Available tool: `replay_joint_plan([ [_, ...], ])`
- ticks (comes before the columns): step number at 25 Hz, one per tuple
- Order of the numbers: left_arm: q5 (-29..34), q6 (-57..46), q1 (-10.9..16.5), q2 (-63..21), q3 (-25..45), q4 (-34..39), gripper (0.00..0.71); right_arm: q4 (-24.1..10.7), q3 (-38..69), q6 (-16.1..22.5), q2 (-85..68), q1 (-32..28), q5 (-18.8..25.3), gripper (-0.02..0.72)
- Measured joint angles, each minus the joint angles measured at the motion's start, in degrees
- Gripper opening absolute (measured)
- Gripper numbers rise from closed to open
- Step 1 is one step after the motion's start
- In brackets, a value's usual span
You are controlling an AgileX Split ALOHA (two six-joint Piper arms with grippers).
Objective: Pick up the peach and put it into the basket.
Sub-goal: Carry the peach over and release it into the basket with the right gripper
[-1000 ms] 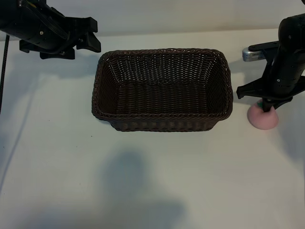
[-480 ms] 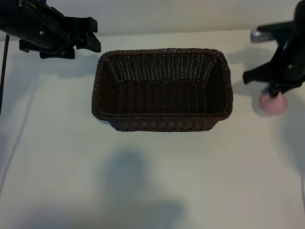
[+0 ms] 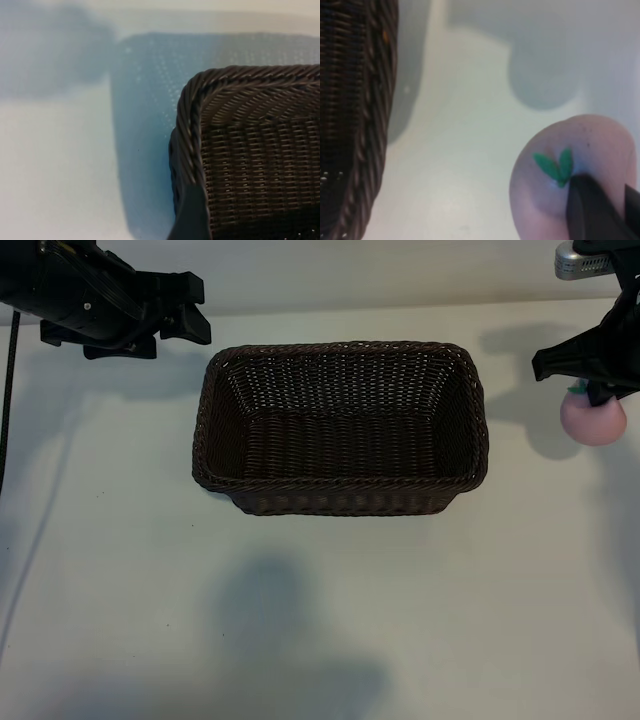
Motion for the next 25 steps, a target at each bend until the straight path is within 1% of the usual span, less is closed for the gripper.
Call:
replay_joint_plan([
  [25,-0.77,-0.11,0.0,0.0,0.0,0.0,0.591,0.0,0.0,1.33,0.0,0.0,0.05,0.041],
])
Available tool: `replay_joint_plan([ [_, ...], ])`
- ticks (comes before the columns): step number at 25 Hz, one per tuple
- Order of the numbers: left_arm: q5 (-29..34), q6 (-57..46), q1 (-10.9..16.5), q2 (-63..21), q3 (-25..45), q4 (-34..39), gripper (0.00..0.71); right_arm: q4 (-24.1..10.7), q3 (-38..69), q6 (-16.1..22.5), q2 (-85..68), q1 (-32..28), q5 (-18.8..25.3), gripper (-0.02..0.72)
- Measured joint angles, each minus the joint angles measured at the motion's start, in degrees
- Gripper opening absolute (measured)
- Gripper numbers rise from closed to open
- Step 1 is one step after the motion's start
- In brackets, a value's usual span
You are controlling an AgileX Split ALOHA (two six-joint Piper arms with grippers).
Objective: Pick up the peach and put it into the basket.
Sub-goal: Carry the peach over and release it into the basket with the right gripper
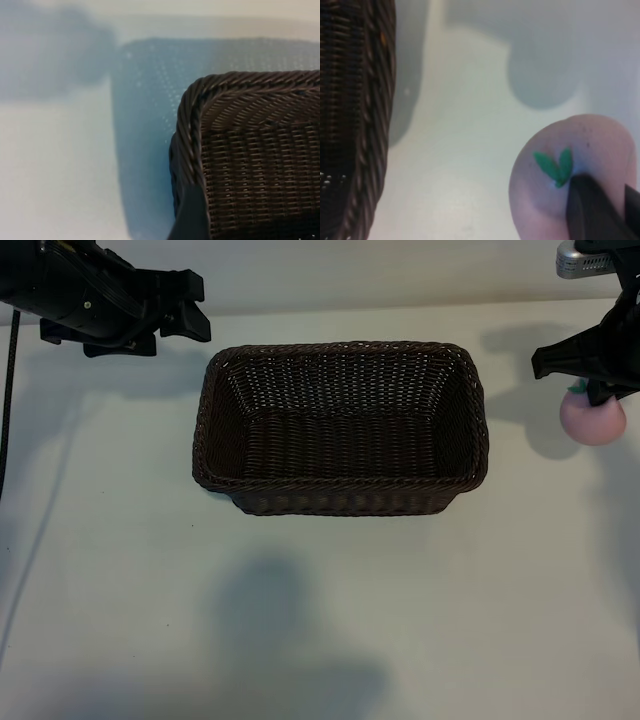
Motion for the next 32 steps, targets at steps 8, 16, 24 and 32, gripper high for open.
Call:
replay_joint_plan([
  [8,-0.79,0.0,0.0,0.0,0.0,0.0,0.591,0.54,0.0,0.24,0.0,0.0,0.0,0.041],
  [16,-0.81,0.05,0.0,0.0,0.0,0.0,0.591,1.8,0.0,0.24,0.0,0.0,0.0,0.041],
  [24,-0.81,0.05,0.0,0.0,0.0,-0.97,0.591,3.73,0.0,0.18,0.0,0.0,0.0,0.041],
  [32,-0.76,0.05,0.0,0.0,0.0,-1.36,0.589,9.21,-0.06,-3.33,0.0,0.77,-0.13,0.041],
])
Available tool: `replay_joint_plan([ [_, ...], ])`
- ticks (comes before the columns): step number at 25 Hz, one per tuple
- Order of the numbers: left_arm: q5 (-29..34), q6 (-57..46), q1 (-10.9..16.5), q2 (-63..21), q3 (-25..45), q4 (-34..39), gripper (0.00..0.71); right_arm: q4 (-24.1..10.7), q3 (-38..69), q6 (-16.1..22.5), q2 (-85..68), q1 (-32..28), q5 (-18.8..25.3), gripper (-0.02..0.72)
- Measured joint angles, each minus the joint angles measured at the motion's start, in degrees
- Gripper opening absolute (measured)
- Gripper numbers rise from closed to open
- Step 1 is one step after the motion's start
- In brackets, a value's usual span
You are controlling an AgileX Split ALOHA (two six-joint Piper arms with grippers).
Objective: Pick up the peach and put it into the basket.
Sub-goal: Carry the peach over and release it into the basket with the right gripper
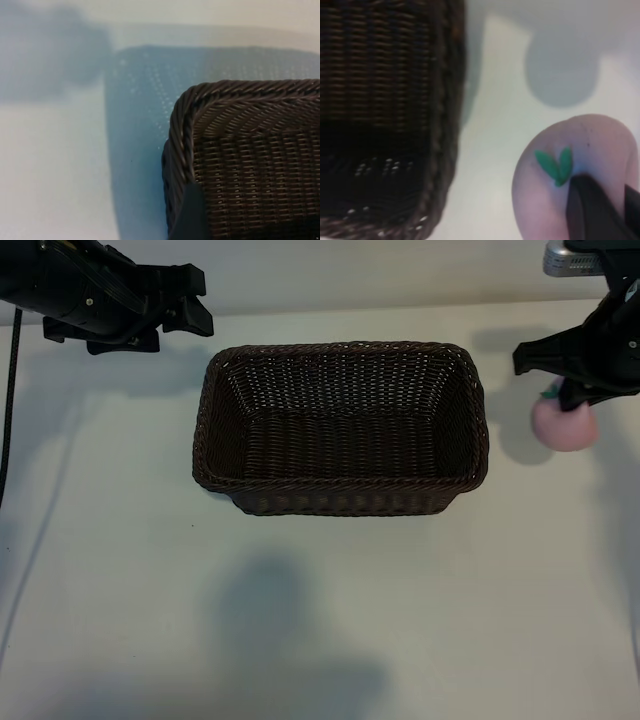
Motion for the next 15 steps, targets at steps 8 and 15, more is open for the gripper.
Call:
replay_joint_plan([
  [8,0.0,0.0,0.0,0.0,0.0,-0.15,0.589,1.74,-6.57,-0.78,0.0,7.61,0.07,0.041],
  [15,0.05,0.0,0.0,0.0,0.0,-0.38,0.589,2.19,-11.16,-0.78,3.12,13.38,-1.51,0.041],
])
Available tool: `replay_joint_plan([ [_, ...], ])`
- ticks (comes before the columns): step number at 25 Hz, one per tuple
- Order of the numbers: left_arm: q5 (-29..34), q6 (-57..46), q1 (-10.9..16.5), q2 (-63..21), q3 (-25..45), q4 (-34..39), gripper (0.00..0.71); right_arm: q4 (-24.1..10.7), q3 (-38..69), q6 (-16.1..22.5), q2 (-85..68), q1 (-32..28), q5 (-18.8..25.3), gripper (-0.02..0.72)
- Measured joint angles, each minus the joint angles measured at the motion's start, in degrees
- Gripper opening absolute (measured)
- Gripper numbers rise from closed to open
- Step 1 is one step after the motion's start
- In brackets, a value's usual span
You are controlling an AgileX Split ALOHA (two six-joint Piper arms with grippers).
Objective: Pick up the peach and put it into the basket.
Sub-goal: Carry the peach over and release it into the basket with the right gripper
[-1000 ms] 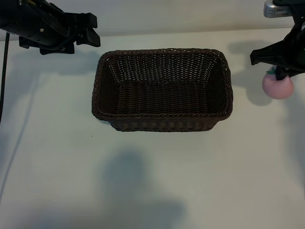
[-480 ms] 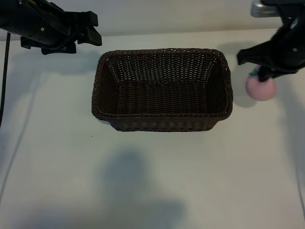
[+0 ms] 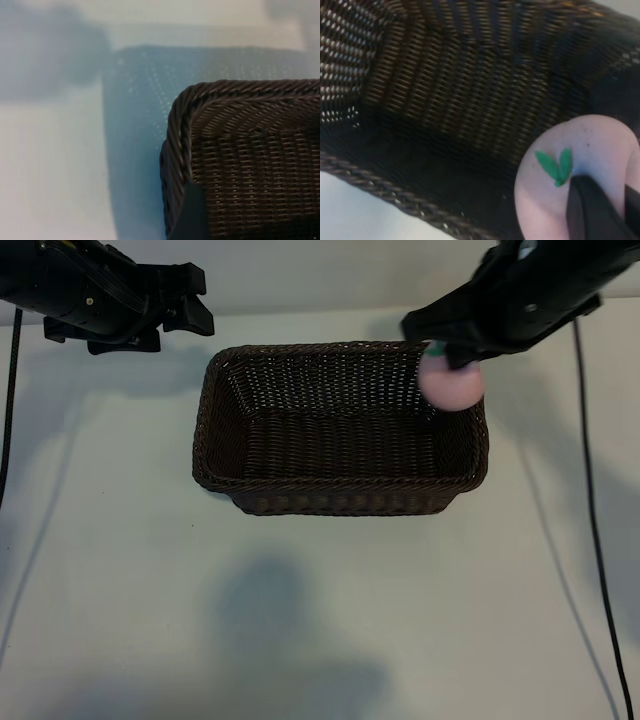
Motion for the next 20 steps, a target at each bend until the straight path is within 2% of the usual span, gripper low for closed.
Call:
replay_joint_plan([
  [9,1.36,0.0,0.0,0.0,0.0,-0.77,0.589,0.01,0.0,-1.12,8.17,4.83,-4.93,0.041],
  [20,1.87,0.05,0.0,0.0,0.0,-0.81,0.589,2.59,-0.02,-1.89,10.88,5.05,-9.26,0.043],
])
